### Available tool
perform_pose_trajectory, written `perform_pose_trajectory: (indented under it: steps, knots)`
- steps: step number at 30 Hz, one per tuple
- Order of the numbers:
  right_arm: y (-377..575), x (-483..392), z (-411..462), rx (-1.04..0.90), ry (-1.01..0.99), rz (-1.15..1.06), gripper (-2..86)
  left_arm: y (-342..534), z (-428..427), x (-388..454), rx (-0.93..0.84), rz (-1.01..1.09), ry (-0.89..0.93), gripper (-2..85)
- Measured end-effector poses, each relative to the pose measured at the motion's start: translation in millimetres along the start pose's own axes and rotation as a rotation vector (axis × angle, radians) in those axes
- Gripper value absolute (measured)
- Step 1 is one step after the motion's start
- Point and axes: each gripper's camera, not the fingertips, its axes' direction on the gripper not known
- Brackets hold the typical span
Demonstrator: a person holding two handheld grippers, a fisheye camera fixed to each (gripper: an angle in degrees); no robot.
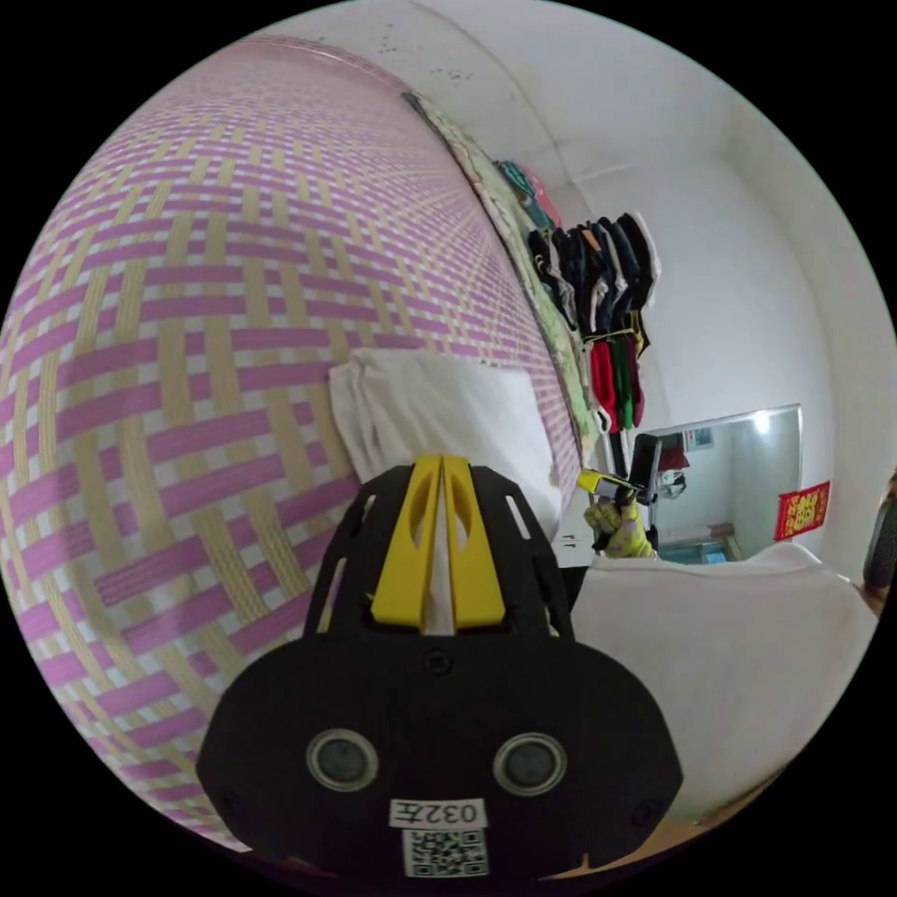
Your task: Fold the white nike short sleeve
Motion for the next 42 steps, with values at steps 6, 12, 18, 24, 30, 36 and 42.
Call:
perform_pose_trajectory:
  steps: [6, 12, 18, 24, 30, 36, 42]
  knots:
    - [-3.5, 42.2, 7.3, -0.058, 0.031, 0.172, -1.0, 2.0, -6.2, -14.9, 0.068, -0.078, 0.052, -0.9]
    - [18.9, 42.3, -30.1, 0.018, -0.049, 0.185, -1.0, -32.4, -16.4, 9.8, 0.068, 0.077, 0.03, -0.9]
    - [27.7, 46.8, -28.4, -0.009, -0.048, 0.21, -0.7, -79.5, -10.7, -15.6, 0.064, -0.019, 0.002, -0.9]
    - [56.4, 57.3, -41.2, 0.023, -0.101, 0.304, 5.3, -61.8, -44.9, -43.1, 0.151, -0.148, -0.003, -0.2]
    - [68.4, 70.8, -32.2, 0.0, -0.16, 0.395, 11.8, -90.0, -27.3, -37.0, 0.041, -0.077, 0.059, 7.2]
    - [46.4, 77.8, -23.1, -0.009, -0.266, 0.411, 13.8, -115.7, -21.8, -50.5, 0.033, -0.067, 0.278, 12.8]
    - [55.8, 82.2, -27.1, -0.006, -0.296, 0.477, 13.0, -137.6, -29.8, -62.7, -0.018, -0.042, 0.337, 12.6]
